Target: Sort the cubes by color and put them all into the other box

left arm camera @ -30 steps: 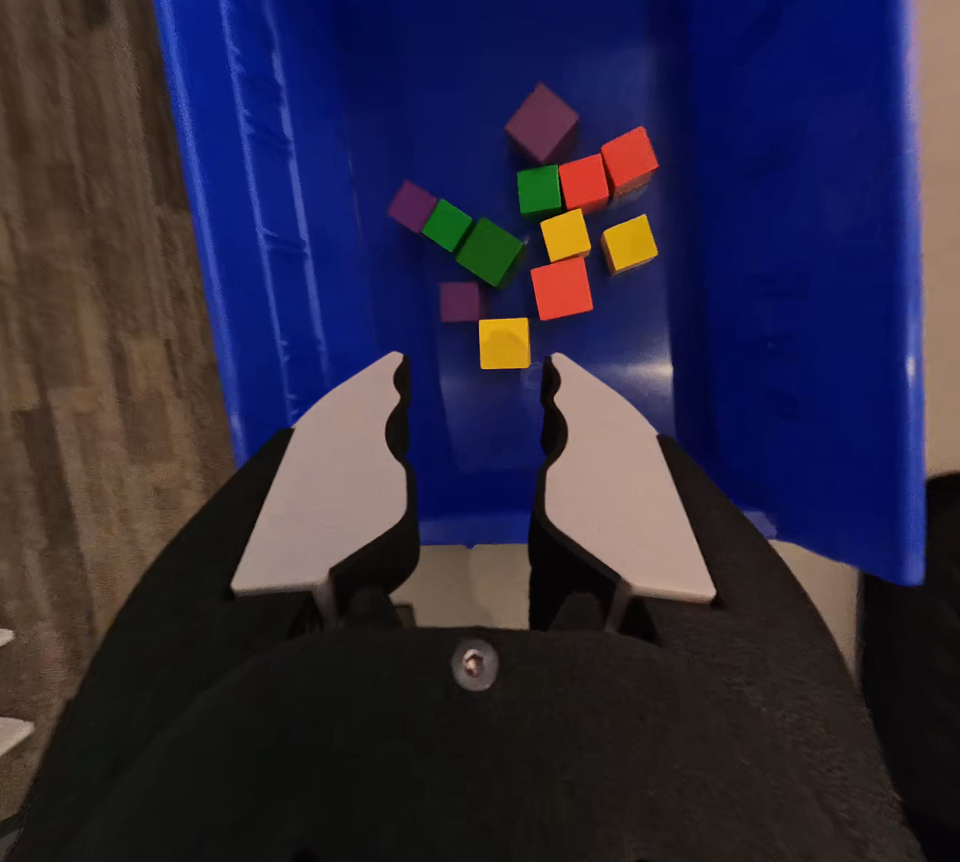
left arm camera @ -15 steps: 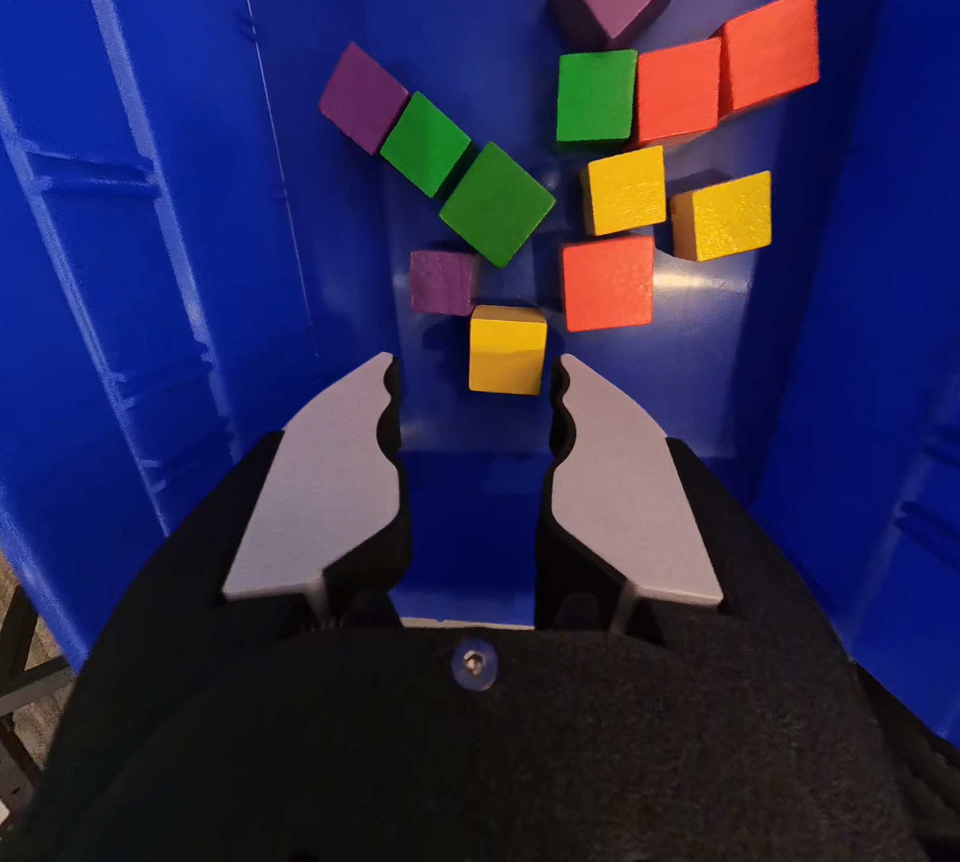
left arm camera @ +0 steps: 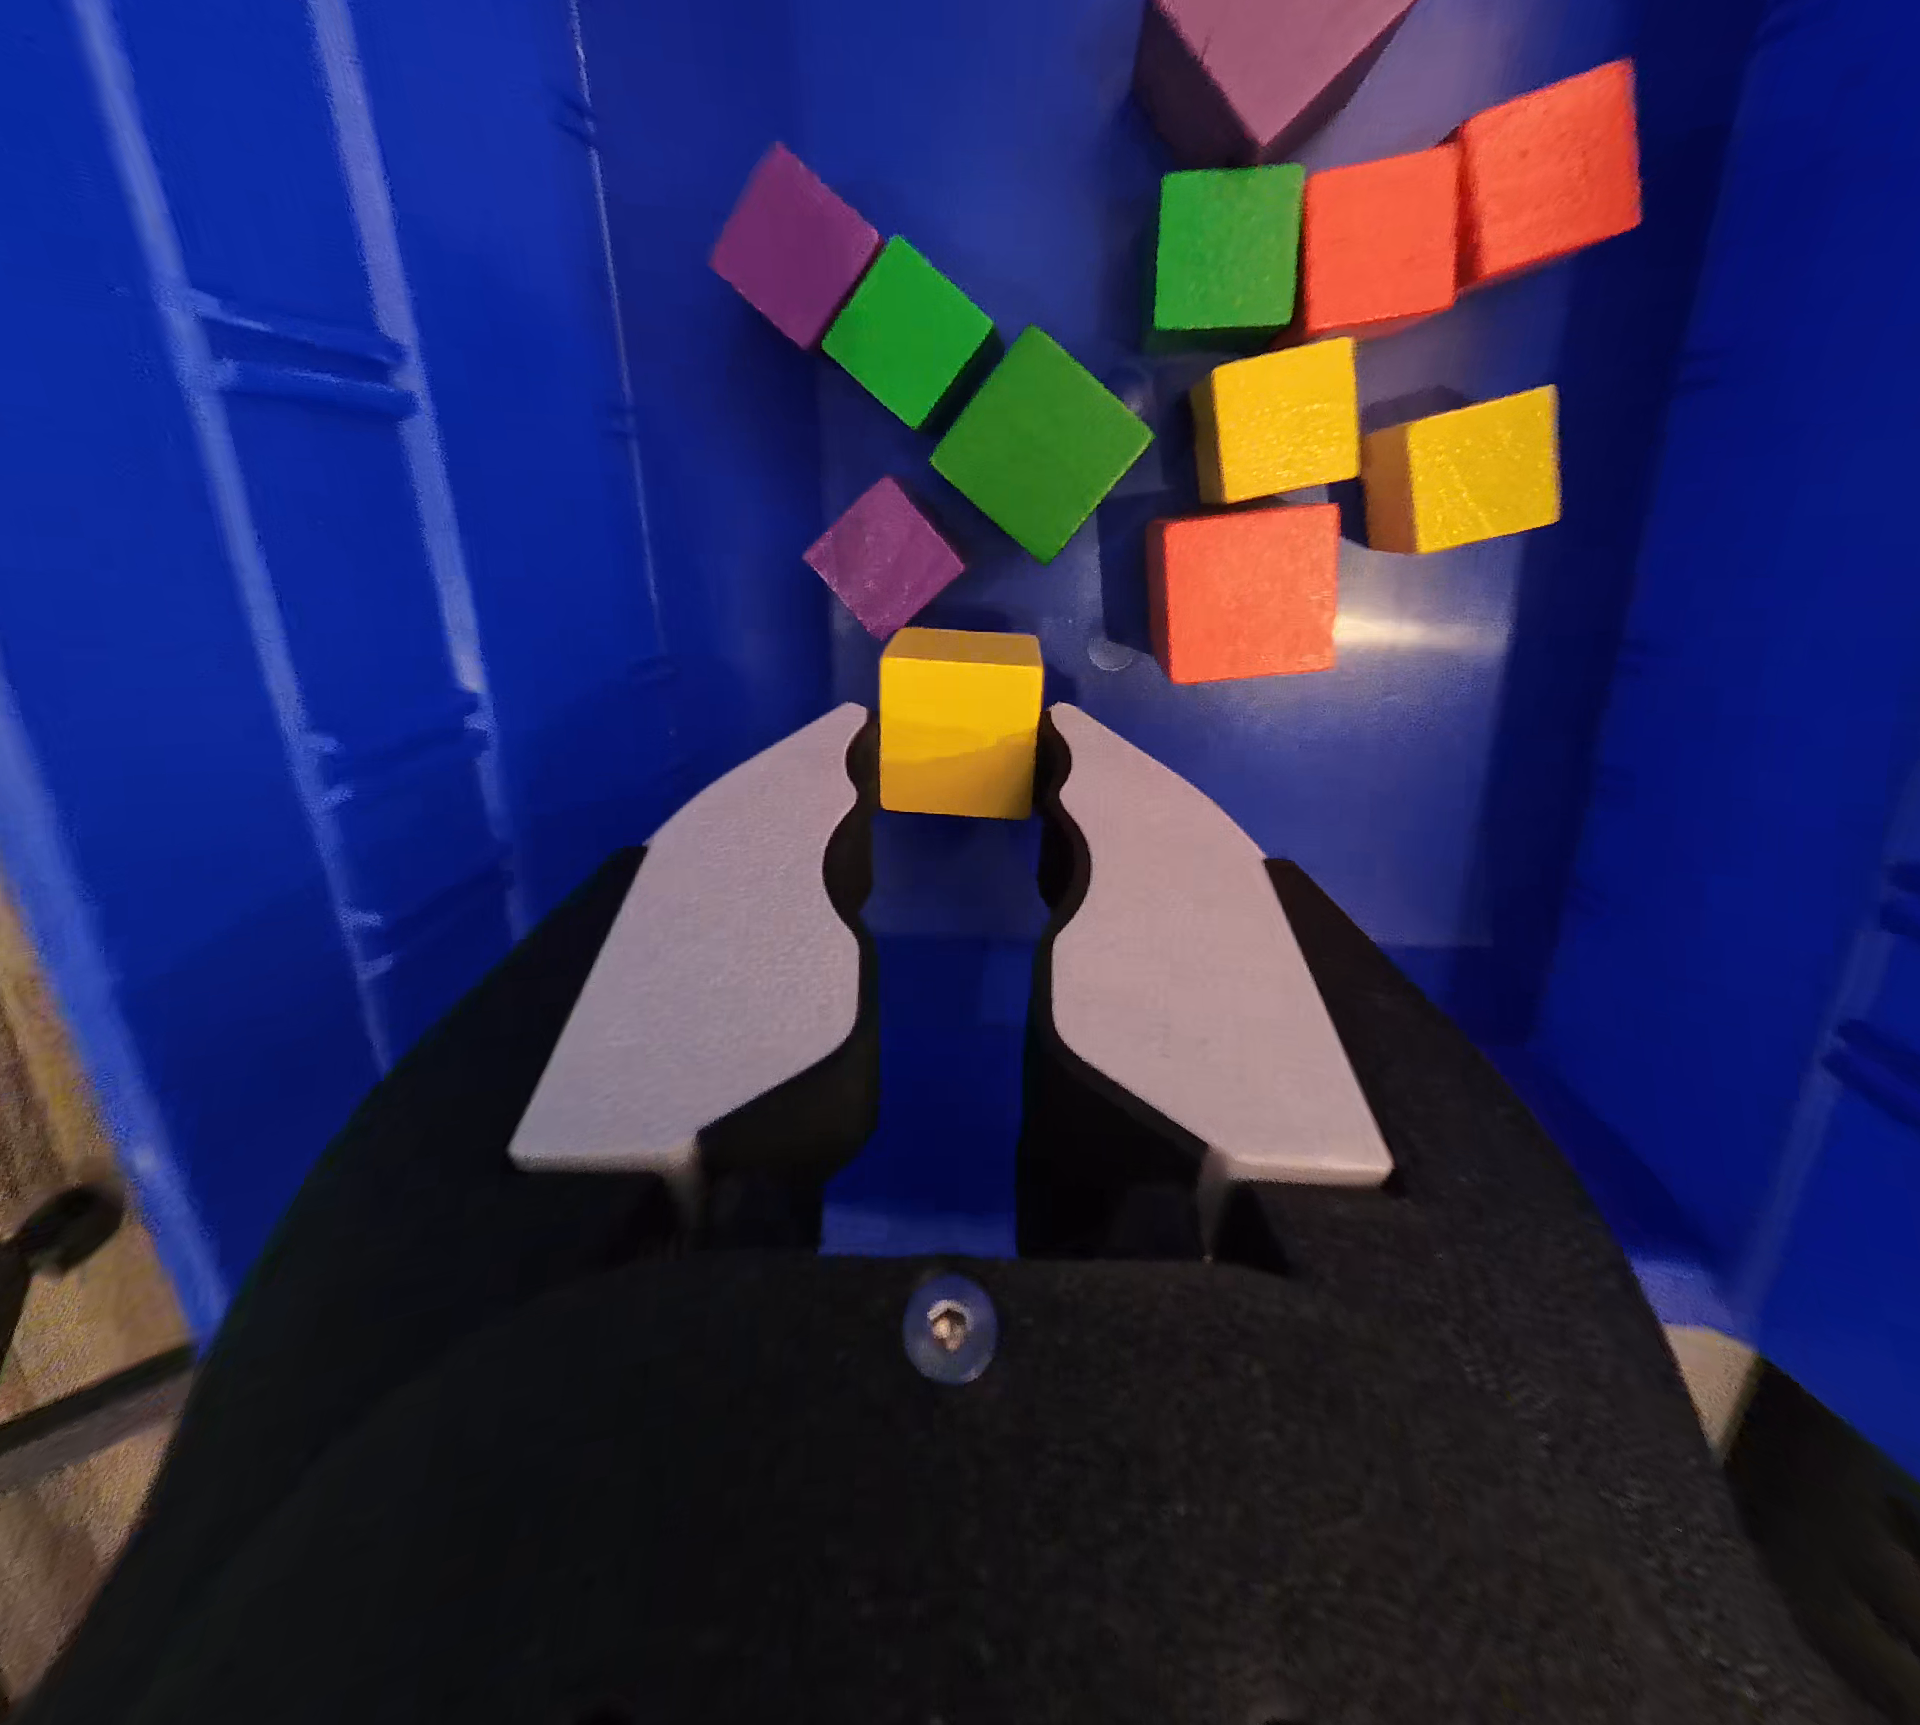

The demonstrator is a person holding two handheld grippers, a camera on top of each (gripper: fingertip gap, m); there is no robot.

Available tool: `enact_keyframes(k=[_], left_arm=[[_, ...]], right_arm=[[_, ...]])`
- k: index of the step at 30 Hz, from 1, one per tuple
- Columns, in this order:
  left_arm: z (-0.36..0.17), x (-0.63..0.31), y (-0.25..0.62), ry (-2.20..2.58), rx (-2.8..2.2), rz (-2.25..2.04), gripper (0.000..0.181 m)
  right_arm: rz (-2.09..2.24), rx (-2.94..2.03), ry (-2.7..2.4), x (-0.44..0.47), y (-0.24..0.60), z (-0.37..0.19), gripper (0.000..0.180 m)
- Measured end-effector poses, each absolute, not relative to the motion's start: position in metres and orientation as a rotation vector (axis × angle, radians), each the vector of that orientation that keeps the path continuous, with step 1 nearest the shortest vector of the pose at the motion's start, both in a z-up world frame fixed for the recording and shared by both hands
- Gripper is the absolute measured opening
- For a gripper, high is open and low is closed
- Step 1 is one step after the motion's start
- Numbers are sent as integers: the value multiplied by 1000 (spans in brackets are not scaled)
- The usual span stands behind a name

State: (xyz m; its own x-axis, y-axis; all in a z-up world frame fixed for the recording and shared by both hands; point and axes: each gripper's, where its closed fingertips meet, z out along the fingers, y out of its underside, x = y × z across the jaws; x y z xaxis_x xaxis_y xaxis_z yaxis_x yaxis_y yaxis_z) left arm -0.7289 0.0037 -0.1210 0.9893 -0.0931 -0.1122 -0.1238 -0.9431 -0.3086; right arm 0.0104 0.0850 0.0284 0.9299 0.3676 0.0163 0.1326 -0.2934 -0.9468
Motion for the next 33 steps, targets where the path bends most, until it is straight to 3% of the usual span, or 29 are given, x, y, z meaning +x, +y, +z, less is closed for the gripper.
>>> enact_keyframes(k=[7, 12, 14, 21, 33], left_arm=[[7, -631, 18, 364, -2299, -241, 28], [72, -482, -16, 687, -1963, -704, 28], [84, -427, -29, 791, -1883, -879, 28], [116, -294, -69, 1016, -1715, -1458, 28], [114, -242, -55, 1021, -1721, -1740, 28]], right_arm=[[308, -1765, -456, -22, 82, 50, 16], [695, -1413, -843, -146, 34, 92, 23], [797, -1258, -984, -193, 0, 107, 37], [510, -917, -1254, -264, -66, 118, 42], [227, -860, -1213, -255, -50, 117, 43]])
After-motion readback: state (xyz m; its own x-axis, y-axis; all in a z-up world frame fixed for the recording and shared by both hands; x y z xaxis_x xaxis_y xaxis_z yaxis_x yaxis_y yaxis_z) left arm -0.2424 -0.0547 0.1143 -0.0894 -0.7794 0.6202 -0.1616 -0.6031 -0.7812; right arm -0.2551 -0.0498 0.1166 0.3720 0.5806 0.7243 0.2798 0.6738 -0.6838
